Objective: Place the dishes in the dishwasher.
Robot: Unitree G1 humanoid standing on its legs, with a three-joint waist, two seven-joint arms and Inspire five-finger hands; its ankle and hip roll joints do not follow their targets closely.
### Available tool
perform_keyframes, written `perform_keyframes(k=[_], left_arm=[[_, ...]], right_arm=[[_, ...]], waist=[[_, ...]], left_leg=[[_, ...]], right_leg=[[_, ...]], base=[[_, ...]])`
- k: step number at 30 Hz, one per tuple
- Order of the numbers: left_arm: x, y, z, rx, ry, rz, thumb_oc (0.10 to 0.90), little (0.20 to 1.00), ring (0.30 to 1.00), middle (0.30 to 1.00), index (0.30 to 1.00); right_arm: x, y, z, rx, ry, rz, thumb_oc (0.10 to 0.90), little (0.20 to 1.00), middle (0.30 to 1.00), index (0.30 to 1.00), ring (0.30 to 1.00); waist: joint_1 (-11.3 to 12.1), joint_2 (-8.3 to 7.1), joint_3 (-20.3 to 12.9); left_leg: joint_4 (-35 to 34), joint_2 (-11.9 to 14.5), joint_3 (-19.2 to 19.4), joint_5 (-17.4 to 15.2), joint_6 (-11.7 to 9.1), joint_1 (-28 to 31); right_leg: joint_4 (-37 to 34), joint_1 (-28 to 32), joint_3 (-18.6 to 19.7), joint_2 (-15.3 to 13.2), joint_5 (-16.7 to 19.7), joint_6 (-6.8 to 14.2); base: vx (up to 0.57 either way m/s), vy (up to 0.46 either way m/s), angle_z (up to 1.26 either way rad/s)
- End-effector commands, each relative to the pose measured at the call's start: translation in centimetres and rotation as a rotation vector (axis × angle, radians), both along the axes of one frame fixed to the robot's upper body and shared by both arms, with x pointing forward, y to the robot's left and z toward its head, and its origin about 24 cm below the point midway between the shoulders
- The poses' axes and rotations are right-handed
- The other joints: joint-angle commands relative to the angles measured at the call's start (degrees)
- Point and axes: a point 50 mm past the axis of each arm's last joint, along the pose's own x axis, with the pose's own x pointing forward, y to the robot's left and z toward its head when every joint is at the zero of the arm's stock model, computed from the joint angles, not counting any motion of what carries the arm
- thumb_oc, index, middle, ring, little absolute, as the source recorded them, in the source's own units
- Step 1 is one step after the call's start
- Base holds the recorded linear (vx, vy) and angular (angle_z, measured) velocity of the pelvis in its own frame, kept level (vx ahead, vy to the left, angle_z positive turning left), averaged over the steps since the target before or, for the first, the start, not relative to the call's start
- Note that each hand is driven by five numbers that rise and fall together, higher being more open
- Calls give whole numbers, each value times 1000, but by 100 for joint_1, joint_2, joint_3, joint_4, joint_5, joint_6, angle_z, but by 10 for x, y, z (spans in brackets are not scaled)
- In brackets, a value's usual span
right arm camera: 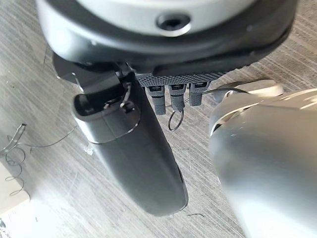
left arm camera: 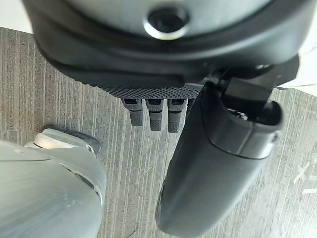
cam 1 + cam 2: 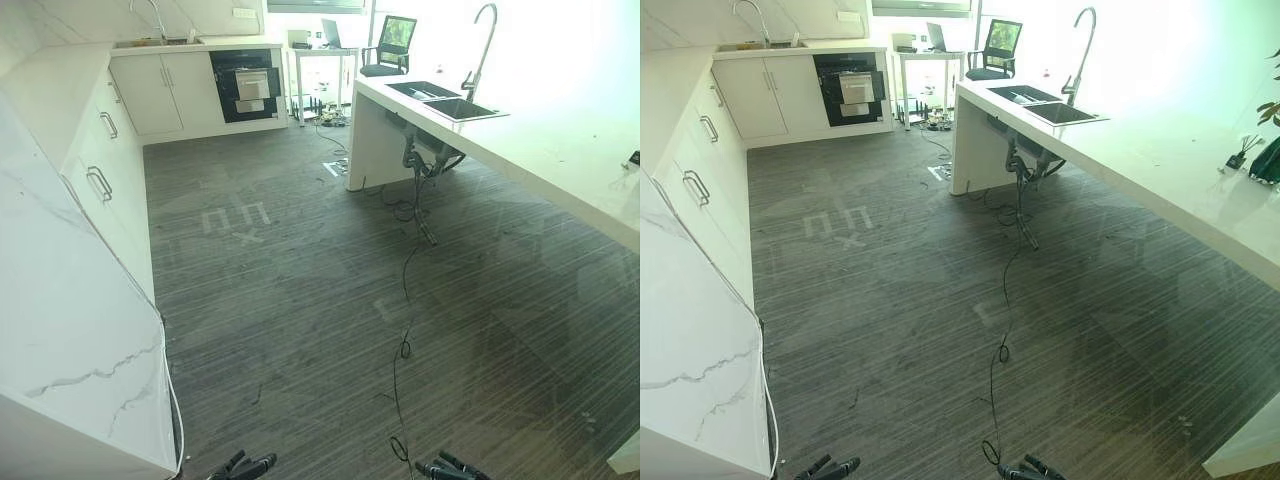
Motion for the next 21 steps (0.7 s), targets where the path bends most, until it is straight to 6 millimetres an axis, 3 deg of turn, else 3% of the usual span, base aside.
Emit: perform_keyframes(k=[1, 7, 12, 21], left_arm=[[30, 8, 12, 58, -128, -68, 800, 900, 900, 900, 900], [36, 9, 16, 64, -178, -50, 800, 900, 900, 900, 900], [48, 9, 23, 77, -243, -32, 800, 900, 900, 900, 900], [48, 17, 29, 105, -286, 46, 800, 900, 900, 900, 900]], right_arm=[[47, -18, 21, -41, -211, -13, 800, 900, 900, 900, 900], [55, -16, 25, -50, -256, 0, 800, 900, 900, 900, 900], [71, -12, 37, -60, -343, 20, 800, 900, 900, 900, 900], [96, -4, 62, -86, -497, 103, 800, 900, 900, 900, 900]], waist=[[64, 134, 110], [62, 131, 87], [55, 114, 126], [23, 105, 186]], left_leg=[[-295, 464, 329, -681, -533, 469], [-295, 478, 326, -676, -550, 472], [-295, 459, 260, -661, -555, 462], [-295, 472, 227, -597, -577, 538]], right_leg=[[80, 92, -195, -14, -687, 343], [80, 98, -206, -4, -704, 326], [80, 100, -189, 28, -700, 302], [80, 105, -84, 175, -770, 181]], base=[[0, 0, 0], [4, -7, 0], [15, -57, 1], [39, -106, -2]])
